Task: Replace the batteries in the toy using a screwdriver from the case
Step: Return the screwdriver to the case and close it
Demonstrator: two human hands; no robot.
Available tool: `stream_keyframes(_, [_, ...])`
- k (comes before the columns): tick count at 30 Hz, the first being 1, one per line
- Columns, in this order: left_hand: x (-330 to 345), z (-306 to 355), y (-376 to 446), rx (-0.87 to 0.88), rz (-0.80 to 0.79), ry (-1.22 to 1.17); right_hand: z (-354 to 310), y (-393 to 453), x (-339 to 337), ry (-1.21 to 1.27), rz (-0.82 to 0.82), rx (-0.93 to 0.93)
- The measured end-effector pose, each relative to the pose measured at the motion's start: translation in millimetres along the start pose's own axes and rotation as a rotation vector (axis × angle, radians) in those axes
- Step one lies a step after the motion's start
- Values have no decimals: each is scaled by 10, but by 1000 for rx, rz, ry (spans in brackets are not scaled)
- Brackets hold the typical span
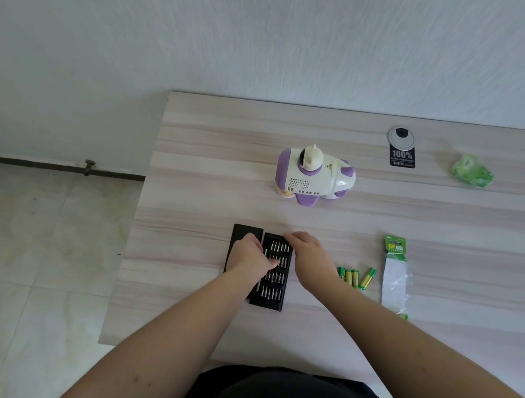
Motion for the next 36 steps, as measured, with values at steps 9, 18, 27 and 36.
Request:
stream_keyframes(9, [-43,6,-14,56,-16,8,-19,-43,9,45,20,26])
stream_keyframes(18, [-84,-144,-157,317,-77,54,17,-345,57,104,134,-2])
stream_keyframes(27, [-125,-169,-230,380,-21,92,-10,-407,146,67,71,6])
stream_keyframes(36, [-115,-175,-223,393,-10,95,-72,-432,151,9,63,8])
Point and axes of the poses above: each hand's wrist, its own y-axis towards the middle knuckle, its own x-axis out of the palm, z = x × y, the point moved 4 cm from there along y, towards the middle knuckle, and after that the axes turned 14 degrees about z, right-handed, at the moved point
